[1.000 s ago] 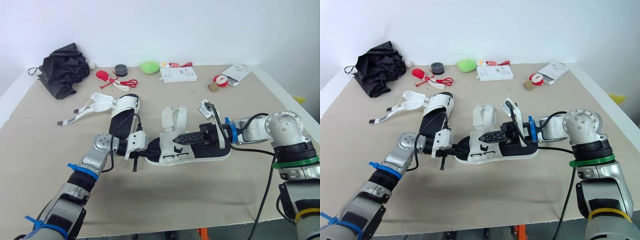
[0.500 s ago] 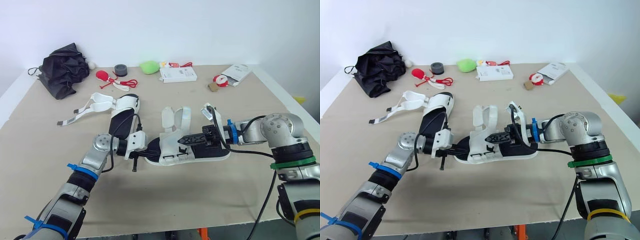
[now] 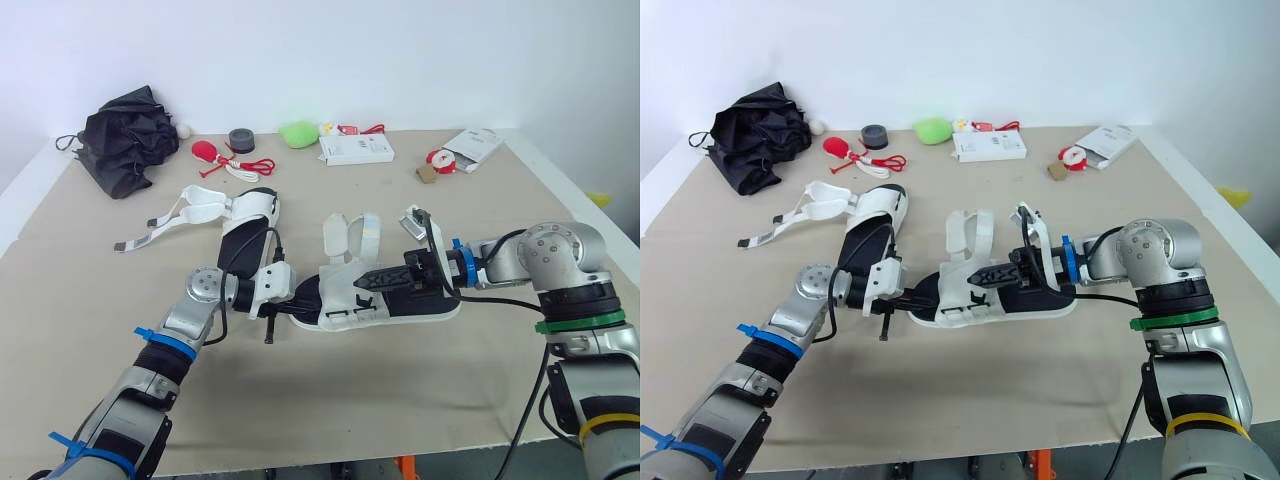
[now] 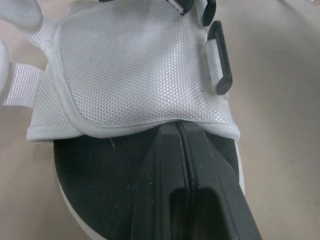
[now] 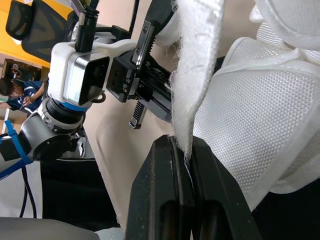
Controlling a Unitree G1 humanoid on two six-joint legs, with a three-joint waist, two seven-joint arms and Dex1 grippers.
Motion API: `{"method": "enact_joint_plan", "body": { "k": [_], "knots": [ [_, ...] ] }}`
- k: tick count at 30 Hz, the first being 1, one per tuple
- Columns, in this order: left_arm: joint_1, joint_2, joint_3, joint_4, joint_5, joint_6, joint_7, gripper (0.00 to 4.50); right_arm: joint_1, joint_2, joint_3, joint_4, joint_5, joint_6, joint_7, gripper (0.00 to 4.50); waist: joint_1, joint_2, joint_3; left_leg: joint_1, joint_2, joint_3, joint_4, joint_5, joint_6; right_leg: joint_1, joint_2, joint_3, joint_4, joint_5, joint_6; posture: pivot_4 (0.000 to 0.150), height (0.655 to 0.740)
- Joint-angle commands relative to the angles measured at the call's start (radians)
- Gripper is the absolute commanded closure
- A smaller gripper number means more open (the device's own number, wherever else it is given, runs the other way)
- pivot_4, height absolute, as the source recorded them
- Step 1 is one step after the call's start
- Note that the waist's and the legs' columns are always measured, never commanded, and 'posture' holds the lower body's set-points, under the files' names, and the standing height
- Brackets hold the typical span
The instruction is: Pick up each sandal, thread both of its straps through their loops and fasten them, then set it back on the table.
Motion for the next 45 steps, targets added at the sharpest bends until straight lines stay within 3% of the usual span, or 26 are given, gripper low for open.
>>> {"method": "enact_joint_plan", "body": {
  "k": [1,10,36,45],
  "knots": [
    [0.046,0.017,-0.055,0.063,0.064,0.041,-0.010,4.50,-0.037,0.016,-0.053,-0.009,-0.007,0.022,0.027,4.39,0.000,0.000,0.000,0.000,0.000,0.000,0.000,0.000,0.000,0.000,0.000,0.000,0.000,0.000,0.000,0.150,0.7400],
    [0.044,0.016,-0.055,0.067,0.065,0.041,-0.010,4.50,-0.056,0.037,-0.092,-0.003,-0.022,0.055,0.038,4.39,0.000,0.000,0.000,0.000,0.000,0.000,0.000,0.000,0.000,0.000,0.000,0.000,0.000,0.000,0.000,0.150,0.7400],
    [0.051,0.009,-0.054,0.050,0.055,0.058,-0.008,4.50,0.018,0.009,0.014,-0.061,-0.151,0.067,0.127,4.39,0.000,0.001,0.000,0.000,0.000,0.000,-0.001,-0.001,0.000,0.000,-0.001,-0.001,0.000,-0.001,-0.001,0.150,0.7400],
    [0.059,0.012,-0.056,0.048,0.059,0.055,-0.009,4.50,-0.022,0.041,-0.044,-0.034,-0.133,0.101,0.150,4.39,0.000,0.001,0.000,0.000,0.000,0.000,-0.001,-0.003,0.000,0.000,-0.001,-0.001,0.000,-0.002,-0.002,0.150,0.7400]
  ]
}}
